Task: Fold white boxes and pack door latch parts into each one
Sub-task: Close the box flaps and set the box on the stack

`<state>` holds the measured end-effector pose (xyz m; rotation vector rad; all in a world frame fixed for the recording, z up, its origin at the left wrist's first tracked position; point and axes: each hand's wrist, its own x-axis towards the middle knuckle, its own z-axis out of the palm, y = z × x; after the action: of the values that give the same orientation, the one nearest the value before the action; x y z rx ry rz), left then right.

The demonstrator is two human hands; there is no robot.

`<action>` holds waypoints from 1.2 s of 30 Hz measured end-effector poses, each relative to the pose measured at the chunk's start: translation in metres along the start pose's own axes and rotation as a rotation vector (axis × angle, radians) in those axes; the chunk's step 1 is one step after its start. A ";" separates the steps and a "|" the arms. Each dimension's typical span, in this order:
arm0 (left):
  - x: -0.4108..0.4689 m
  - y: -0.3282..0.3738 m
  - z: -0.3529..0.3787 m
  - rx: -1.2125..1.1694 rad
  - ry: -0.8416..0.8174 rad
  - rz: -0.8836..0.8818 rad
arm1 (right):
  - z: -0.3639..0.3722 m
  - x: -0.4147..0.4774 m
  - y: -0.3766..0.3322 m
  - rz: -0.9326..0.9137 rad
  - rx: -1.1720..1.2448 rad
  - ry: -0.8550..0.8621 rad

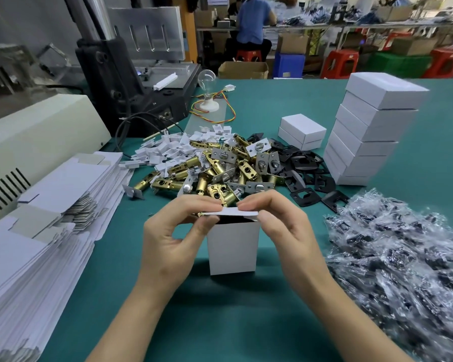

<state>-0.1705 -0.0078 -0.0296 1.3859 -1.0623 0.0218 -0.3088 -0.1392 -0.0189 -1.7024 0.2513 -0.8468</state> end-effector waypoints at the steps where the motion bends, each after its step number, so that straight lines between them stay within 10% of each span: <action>1: -0.001 0.001 0.000 0.004 -0.018 0.009 | 0.000 -0.001 -0.002 -0.005 -0.017 0.002; 26: -0.004 -0.005 0.003 -0.171 -0.112 -0.153 | 0.001 -0.003 0.003 -0.149 -0.202 0.028; 36: 0.001 -0.008 -0.006 0.021 -0.152 0.048 | -0.010 -0.002 0.009 -0.220 -0.287 -0.009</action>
<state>-0.1621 -0.0052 -0.0342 1.3971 -1.2247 -0.0377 -0.3144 -0.1489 -0.0265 -2.0282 0.1880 -1.0008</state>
